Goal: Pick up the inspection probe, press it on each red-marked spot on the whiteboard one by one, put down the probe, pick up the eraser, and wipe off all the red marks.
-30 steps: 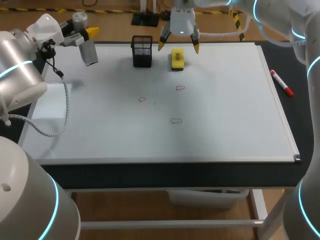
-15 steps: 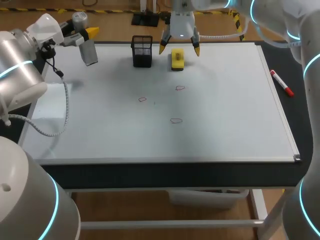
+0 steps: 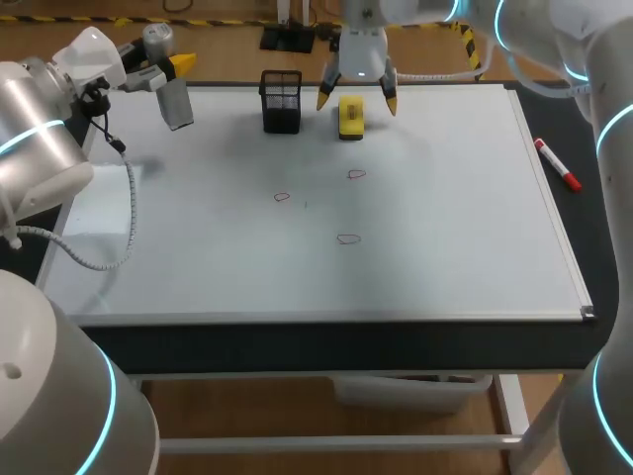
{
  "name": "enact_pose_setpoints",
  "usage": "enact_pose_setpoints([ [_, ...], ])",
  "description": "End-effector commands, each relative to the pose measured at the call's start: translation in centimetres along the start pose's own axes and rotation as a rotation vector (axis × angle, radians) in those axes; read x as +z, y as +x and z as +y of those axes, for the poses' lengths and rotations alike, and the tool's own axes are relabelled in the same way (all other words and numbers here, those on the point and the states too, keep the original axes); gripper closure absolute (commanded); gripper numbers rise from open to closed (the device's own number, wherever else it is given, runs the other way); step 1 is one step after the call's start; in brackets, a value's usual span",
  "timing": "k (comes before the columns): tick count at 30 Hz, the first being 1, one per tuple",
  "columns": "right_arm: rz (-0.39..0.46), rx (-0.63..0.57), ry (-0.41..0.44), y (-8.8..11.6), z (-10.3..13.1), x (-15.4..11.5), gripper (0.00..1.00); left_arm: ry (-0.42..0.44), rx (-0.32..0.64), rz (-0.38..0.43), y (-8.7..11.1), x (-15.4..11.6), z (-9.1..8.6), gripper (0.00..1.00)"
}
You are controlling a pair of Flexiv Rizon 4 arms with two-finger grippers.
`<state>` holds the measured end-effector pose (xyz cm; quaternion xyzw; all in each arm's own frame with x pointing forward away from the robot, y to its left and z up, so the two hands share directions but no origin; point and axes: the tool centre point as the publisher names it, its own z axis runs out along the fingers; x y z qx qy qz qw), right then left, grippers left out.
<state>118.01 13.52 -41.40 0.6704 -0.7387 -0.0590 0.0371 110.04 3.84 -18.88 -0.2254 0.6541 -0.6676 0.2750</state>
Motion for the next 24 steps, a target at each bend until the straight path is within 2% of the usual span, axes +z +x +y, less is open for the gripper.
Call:
enact_pose_setpoints([
  [1, 0.011, -0.001, -0.028, -0.47, -1.42, 0.51, 0.0, 0.002, 0.001, -0.004, 0.08, 0.03, -0.08, 1.0],
  [17, 0.013, 0.001, -0.052, -0.6, -2.07, 1.3, 0.0, 0.002, 0.001, -0.004, 0.08, 0.03, -0.08, 1.0],
  [19, 0.015, 0.0, -0.055, -0.65, -2.12, 1.34, 0.05, 0.002, 0.001, -0.004, 0.08, 0.03, -0.08, 1.0],
  [20, 0.015, 0.0, -0.056, -0.68, -2.14, 1.36, 0.17, 0.002, 0.001, -0.004, 0.08, 0.03, -0.08, 1.0],
  [21, 0.015, -0.001, -0.058, -0.71, -2.19, 1.41, 0.44, 0.002, 0.001, -0.004, 0.08, 0.03, -0.08, 1.0],
  [22, 0.015, -0.002, -0.059, -0.72, -2.25, 1.47, 0.54, 0.002, 0.001, -0.004, 0.08, 0.03, -0.08, 1.0],
  [24, 0.015, -0.003, -0.06, -0.72, -2.31, 1.51, 0.65, 0.002, 0.001, -0.004, 0.08, 0.03, -0.08, 1.0],
])
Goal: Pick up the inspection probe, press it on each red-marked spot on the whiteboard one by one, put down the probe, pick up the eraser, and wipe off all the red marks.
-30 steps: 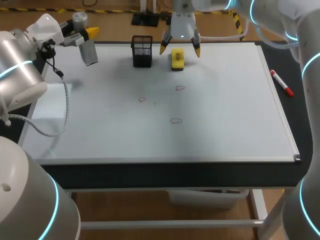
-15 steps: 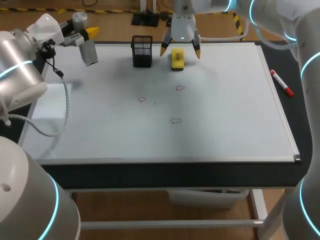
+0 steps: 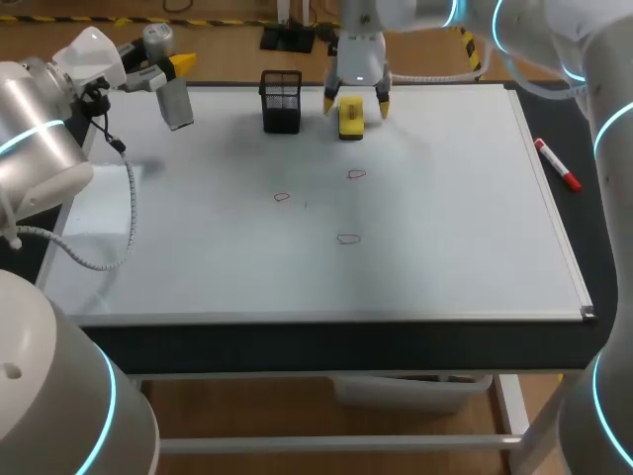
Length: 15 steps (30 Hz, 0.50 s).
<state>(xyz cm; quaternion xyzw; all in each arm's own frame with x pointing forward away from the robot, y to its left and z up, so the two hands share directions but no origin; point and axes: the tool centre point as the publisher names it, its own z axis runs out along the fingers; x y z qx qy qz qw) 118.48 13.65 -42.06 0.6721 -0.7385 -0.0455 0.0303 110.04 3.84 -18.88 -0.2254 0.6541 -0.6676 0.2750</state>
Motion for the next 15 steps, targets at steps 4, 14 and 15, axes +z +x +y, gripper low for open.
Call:
enact_pose_setpoints([
  [4, 0.007, -0.001, -0.089, -0.6, -1.8, 0.7, 1.0, 0.002, 0.001, -0.004, 0.1, 0.0, -0.1, 1.0],
  [14, 0.016, 0.016, -0.064, -0.4, -0.9, -1.3, 1.0, 0.002, 0.001, -0.004, 0.1, 0.0, -0.1, 1.0],
  [15, 0.017, 0.019, -0.061, -0.4, -0.8, -1.5, 1.0, 0.002, 0.001, -0.004, 0.1, 0.0, -0.1, 1.0],
])
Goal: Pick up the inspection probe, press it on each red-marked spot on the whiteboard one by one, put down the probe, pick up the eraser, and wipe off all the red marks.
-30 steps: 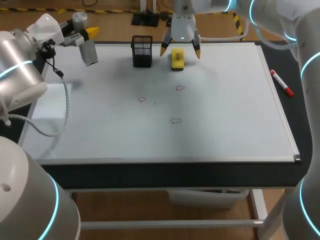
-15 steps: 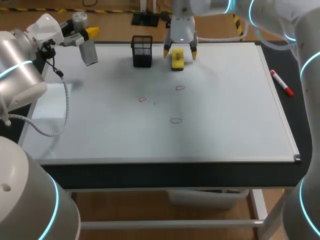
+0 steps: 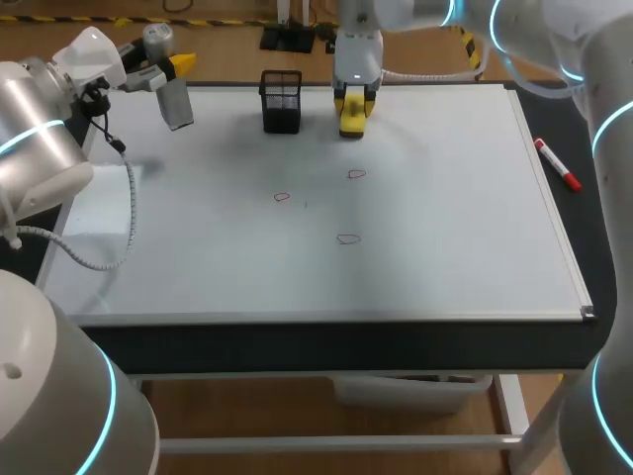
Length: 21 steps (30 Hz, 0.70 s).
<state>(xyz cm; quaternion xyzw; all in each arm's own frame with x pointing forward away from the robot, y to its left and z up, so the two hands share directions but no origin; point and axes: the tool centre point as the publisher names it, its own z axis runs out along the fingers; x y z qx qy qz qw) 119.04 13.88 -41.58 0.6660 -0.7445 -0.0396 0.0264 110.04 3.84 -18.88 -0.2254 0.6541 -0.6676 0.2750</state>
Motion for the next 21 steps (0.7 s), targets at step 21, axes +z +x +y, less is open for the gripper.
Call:
enact_pose_setpoints([
  [21, 0.053, 0.127, 0.006, 6.0, 5.1, -3.6, 1.0, 0.002, 0.001, -0.004, 0.1, 0.0, -0.1, 1.0],
])
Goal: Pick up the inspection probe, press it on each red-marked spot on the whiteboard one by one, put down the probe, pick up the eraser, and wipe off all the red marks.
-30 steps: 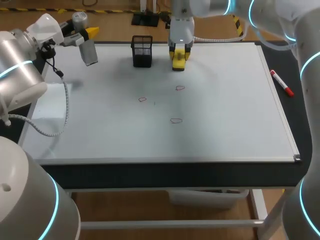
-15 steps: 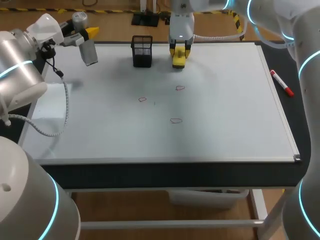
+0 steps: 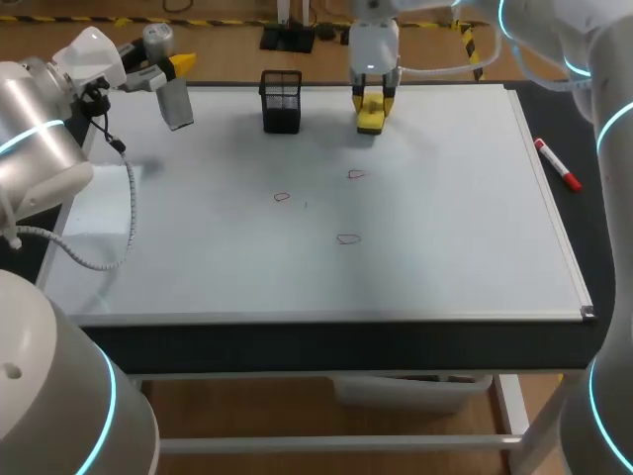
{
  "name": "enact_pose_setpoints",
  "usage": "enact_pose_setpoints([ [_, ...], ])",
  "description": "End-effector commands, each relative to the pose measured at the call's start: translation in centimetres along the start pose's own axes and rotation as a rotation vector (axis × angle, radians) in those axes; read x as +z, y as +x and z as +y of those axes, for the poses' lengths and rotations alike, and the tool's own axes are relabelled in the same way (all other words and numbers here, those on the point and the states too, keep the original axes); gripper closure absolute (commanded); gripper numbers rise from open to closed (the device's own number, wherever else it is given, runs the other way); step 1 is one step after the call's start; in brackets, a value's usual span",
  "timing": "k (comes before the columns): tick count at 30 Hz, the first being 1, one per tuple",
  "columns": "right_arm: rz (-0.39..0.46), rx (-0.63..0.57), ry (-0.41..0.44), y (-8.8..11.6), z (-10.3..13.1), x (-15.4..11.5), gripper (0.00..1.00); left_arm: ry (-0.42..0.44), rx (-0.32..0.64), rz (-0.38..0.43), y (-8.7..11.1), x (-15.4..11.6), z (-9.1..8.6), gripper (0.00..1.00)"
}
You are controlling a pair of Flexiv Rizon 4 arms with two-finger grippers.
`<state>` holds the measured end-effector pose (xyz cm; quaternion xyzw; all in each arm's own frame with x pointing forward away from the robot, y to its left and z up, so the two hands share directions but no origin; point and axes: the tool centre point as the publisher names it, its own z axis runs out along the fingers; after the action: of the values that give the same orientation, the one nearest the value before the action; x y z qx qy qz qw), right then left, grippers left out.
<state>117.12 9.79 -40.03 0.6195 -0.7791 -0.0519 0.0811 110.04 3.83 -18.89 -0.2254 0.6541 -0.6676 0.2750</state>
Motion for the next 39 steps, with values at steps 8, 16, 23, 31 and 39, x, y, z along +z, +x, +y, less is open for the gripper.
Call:
enact_pose_setpoints([
  [8, -0.004, 0.076, 0.142, 5.5, 5.6, -2.1, 1.0, 0.002, 0.001, -0.004, 0.1, 0.0, -0.1, 1.0],
  [16, 0.019, 0.125, 0.167, 7.9, 7.4, -2.2, 1.0, 0.002, 0.001, -0.004, 0.1, 0.0, -0.1, 1.0],
  [23, 0.031, 0.183, 0.189, 10.1, 9.1, -2.3, 1.0, 0.002, 0.001, -0.004, 0.1, 0.0, -0.1, 1.0],
  [31, 0.058, 0.249, 0.213, 12.3, 10.4, -2.3, 1.0, 0.002, 0.001, -0.004, 0.1, 0.0, -0.1, 1.0],
  [39, 0.066, 0.3, 0.227, 13.9, 11.1, -2.3, 1.0, 0.002, 0.001, -0.004, 0.1, 0.0, -0.1, 1.0],
])
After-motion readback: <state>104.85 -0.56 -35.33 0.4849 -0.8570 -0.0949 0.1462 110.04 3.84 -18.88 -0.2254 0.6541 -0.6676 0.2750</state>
